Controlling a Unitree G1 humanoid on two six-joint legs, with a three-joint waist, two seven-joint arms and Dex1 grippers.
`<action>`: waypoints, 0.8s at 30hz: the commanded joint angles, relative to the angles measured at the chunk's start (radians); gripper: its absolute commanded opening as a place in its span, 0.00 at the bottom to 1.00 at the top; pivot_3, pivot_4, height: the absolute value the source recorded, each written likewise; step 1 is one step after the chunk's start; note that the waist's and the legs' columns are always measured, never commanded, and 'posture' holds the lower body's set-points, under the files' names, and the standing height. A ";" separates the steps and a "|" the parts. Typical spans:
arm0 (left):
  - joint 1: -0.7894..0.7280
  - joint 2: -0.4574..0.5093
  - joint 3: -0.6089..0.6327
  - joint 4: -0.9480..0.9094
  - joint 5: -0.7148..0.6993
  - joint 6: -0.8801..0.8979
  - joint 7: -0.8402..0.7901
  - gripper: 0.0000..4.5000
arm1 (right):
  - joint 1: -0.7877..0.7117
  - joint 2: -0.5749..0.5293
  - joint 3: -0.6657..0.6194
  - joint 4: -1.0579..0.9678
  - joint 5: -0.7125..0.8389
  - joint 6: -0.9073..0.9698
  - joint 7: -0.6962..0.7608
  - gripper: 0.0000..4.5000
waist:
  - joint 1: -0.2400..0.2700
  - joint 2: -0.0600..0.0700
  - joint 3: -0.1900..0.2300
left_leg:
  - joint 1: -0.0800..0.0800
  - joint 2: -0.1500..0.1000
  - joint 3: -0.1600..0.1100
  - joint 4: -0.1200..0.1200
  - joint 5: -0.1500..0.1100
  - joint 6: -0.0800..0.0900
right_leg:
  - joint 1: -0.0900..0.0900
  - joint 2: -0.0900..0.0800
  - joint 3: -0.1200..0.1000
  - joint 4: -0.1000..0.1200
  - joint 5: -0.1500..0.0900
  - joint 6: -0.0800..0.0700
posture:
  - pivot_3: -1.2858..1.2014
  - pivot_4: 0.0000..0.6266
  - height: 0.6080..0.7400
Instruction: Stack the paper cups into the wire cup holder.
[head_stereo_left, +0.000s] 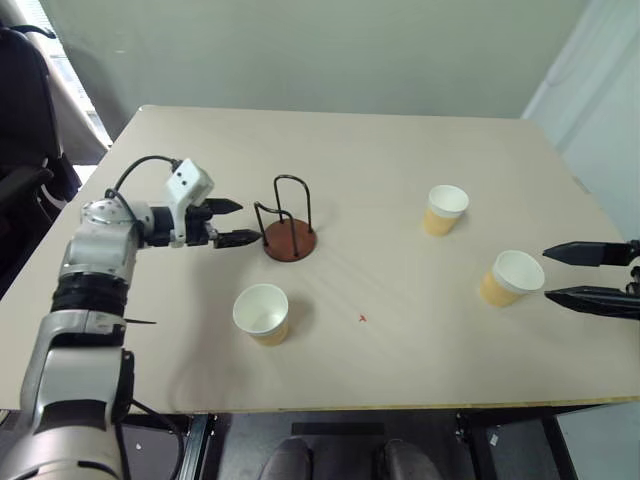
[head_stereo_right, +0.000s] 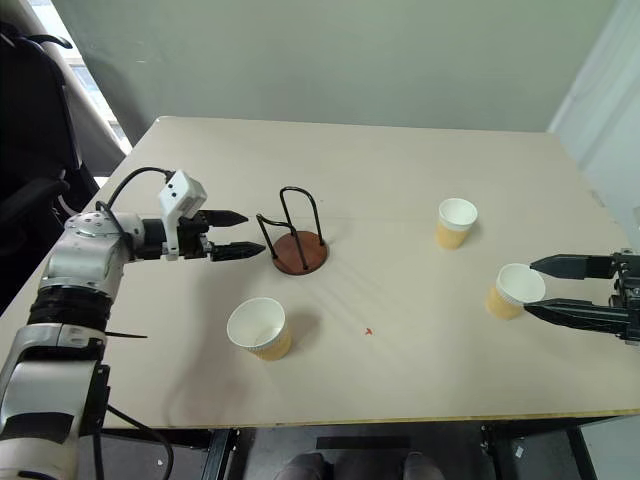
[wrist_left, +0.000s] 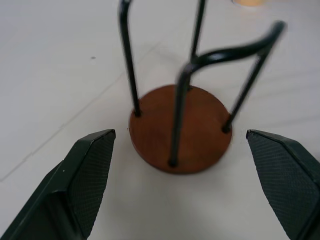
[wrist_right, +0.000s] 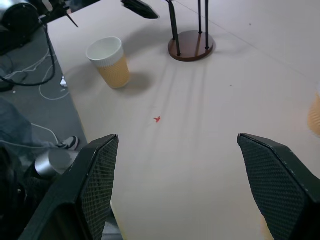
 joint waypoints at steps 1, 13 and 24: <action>-0.078 -0.045 0.030 0.072 0.026 -0.035 0.103 0.99 | -0.002 0.005 -0.051 -0.041 0.032 0.014 -0.031 0.86 | 0.003 0.000 0.000 | 0.000 0.000 0.000 0.001 0.000 0.000 | 0.000 0.000 0.000 0.000 0.000 0.000 | 0.52 0.24 1.00; -0.132 -0.106 0.040 0.143 0.033 -0.025 0.130 0.13 | 0.024 0.023 -0.072 -0.089 0.063 0.036 -0.075 0.86 | 0.006 0.000 0.000 | 0.000 -0.001 0.002 0.004 0.000 0.001 | 0.002 0.006 0.001 -0.001 0.001 0.004 | 0.52 0.24 1.00; -0.171 -0.133 0.093 -0.089 -0.111 0.083 -0.016 0.00 | 0.062 -0.005 -0.087 -0.080 0.044 0.026 -0.034 0.86 | 0.018 -0.001 0.001 | -0.003 -0.002 0.002 0.006 0.000 0.001 | 0.002 0.007 0.001 -0.001 0.000 0.007 | 0.52 0.24 1.00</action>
